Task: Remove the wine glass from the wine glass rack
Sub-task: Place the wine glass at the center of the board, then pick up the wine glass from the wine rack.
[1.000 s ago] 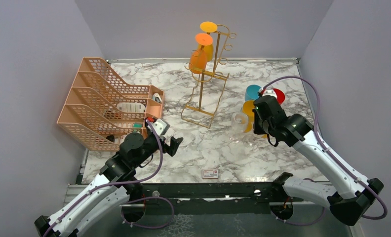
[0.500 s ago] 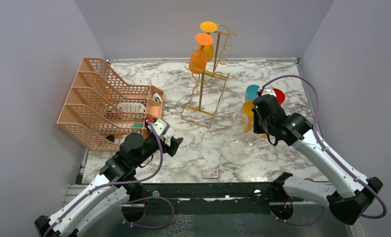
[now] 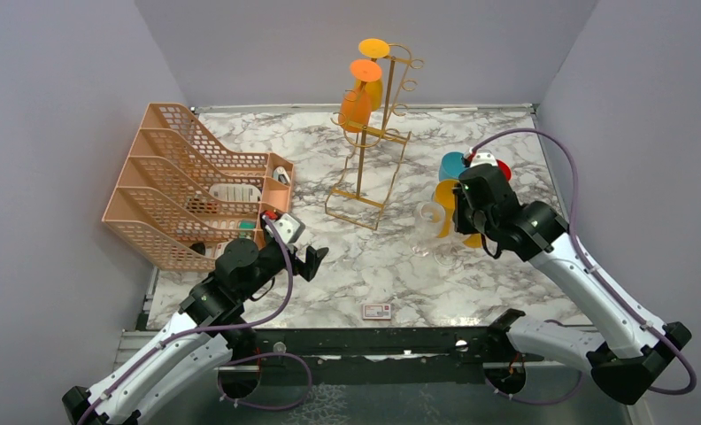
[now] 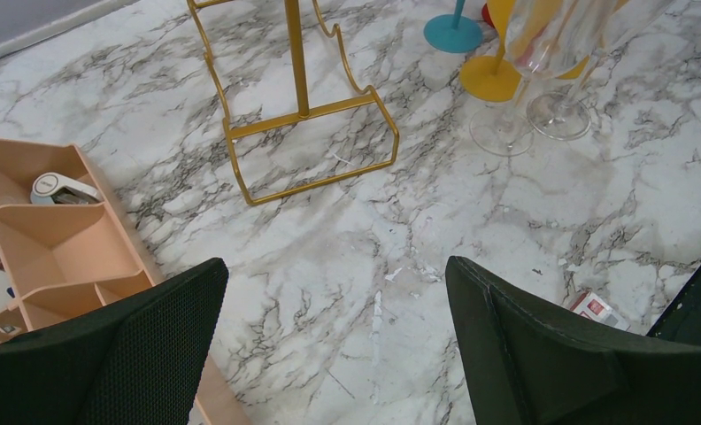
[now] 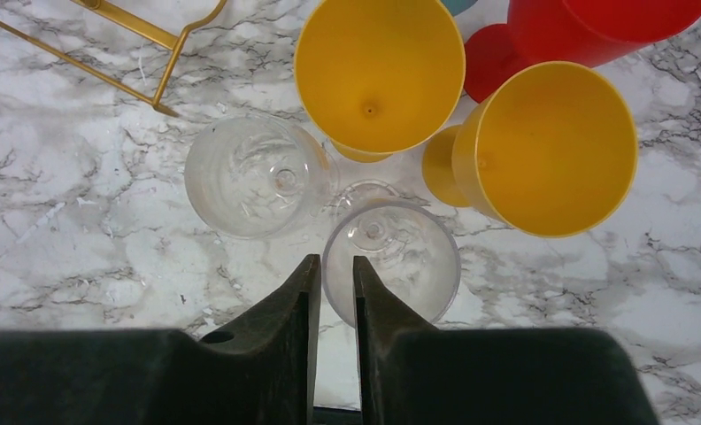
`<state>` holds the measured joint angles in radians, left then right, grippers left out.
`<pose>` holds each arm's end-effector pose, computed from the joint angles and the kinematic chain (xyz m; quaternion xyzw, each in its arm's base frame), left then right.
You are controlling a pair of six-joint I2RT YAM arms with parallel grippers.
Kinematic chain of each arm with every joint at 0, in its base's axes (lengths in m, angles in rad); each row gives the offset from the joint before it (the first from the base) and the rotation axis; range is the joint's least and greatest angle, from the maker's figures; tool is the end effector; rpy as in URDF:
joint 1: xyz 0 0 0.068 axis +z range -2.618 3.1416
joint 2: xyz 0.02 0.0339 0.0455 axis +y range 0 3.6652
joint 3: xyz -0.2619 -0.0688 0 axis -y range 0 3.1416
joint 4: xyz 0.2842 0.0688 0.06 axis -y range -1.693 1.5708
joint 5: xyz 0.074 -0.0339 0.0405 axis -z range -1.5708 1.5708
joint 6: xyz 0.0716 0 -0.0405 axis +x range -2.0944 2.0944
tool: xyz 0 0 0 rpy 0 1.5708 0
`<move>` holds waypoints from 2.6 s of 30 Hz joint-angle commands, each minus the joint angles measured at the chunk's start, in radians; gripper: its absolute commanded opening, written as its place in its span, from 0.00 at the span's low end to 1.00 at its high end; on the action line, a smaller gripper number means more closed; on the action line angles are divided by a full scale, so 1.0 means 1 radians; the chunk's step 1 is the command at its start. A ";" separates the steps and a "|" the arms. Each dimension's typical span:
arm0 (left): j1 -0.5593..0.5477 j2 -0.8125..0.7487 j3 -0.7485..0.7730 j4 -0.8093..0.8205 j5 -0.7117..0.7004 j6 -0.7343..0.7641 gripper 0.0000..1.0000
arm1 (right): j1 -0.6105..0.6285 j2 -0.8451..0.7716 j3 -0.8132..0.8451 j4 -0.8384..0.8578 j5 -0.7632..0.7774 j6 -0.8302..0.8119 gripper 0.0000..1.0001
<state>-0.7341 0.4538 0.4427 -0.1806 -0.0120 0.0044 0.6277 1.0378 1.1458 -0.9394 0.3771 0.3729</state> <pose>0.1583 -0.1416 0.2574 0.2749 0.7209 -0.2227 0.5960 0.2241 0.1300 0.3255 -0.0492 0.9171 0.0169 0.3953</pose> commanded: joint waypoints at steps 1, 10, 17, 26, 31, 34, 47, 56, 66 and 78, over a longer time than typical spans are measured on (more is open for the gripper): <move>0.004 0.002 -0.012 0.033 0.020 0.011 0.99 | 0.004 -0.037 0.048 0.043 -0.014 -0.036 0.27; 0.004 0.025 -0.007 0.038 0.020 0.008 0.99 | 0.004 -0.198 -0.015 0.219 -0.226 -0.083 0.45; 0.004 0.088 0.030 0.021 -0.006 -0.023 0.99 | 0.004 -0.426 -0.258 0.555 -0.550 -0.044 0.66; 0.102 0.368 0.224 0.000 -0.001 -0.065 0.99 | 0.004 -0.491 -0.371 0.678 -0.678 0.004 0.67; 0.335 0.497 0.352 0.074 0.128 -0.157 0.99 | 0.004 -0.476 -0.353 0.623 -0.656 0.006 0.68; 0.481 0.601 0.498 0.052 0.226 -0.254 0.99 | 0.004 -0.481 -0.344 0.595 -0.629 -0.010 0.68; 0.567 1.196 1.331 0.004 0.510 -0.547 0.84 | 0.004 -0.493 -0.320 0.522 -0.596 -0.053 0.70; 0.534 1.451 1.591 0.017 0.520 -0.674 0.77 | 0.004 -0.481 -0.305 0.485 -0.602 -0.067 0.71; 0.488 1.562 1.696 0.011 0.493 -0.717 0.73 | 0.004 -0.475 -0.295 0.467 -0.610 -0.070 0.71; 0.455 1.600 1.705 -0.011 0.483 -0.693 0.59 | 0.004 -0.478 -0.292 0.453 -0.622 -0.068 0.71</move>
<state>-0.2665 2.0289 2.1056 -0.1829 0.4644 -0.6960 0.6273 0.5606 0.8181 -0.4656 -0.2375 0.3134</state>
